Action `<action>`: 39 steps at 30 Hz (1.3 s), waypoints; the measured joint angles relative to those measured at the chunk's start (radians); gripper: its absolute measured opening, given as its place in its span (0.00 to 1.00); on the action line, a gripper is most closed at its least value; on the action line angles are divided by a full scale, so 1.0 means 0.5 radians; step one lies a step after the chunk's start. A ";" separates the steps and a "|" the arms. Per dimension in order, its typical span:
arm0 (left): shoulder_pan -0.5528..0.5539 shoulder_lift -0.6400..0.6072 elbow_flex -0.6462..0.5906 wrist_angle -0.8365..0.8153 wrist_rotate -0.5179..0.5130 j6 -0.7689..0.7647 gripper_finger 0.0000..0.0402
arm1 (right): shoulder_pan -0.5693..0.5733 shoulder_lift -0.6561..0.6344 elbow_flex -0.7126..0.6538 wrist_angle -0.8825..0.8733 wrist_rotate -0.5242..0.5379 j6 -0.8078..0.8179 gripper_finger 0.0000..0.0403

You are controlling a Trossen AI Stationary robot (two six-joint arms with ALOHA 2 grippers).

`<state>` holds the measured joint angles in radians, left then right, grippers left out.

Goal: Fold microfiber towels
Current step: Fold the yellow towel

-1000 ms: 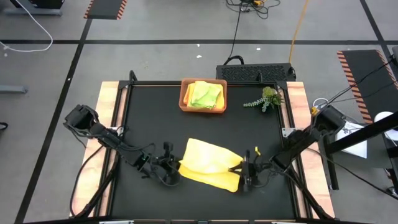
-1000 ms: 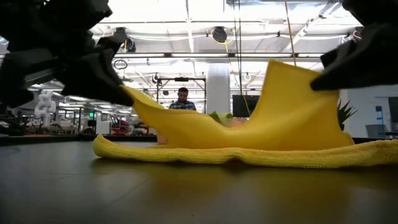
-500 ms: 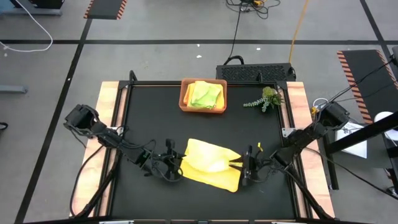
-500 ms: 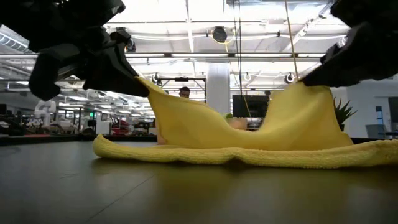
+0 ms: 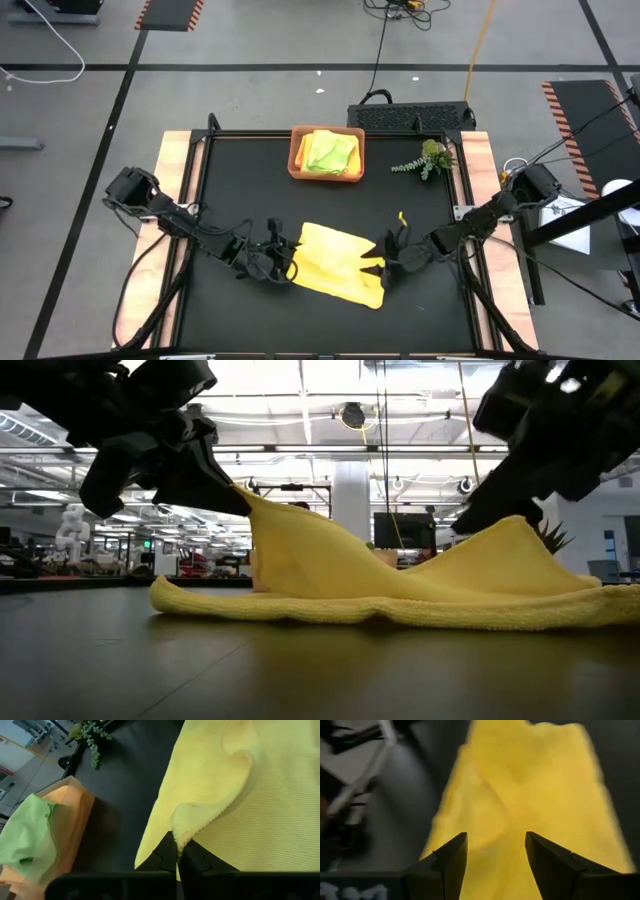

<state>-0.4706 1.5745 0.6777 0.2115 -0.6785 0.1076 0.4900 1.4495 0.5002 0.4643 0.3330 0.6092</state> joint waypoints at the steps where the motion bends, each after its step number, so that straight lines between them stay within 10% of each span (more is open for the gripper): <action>1: 0.002 0.000 0.000 0.000 0.000 -0.003 0.01 | 0.002 -0.001 0.012 0.020 -0.050 -0.004 0.48; 16: 0.099 0.000 0.000 -0.018 0.002 -0.035 0.01 | 0.382 0.343 0.802 -1.021 0.394 -0.099 0.47; 39: 0.103 0.000 0.001 -0.057 0.107 -0.077 0.02 | 0.398 0.396 0.864 -1.264 0.576 0.121 0.46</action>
<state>-0.4191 1.5745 0.6780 0.1829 -0.6250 0.0692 0.6891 1.6474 0.9321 -0.1677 0.6212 0.6699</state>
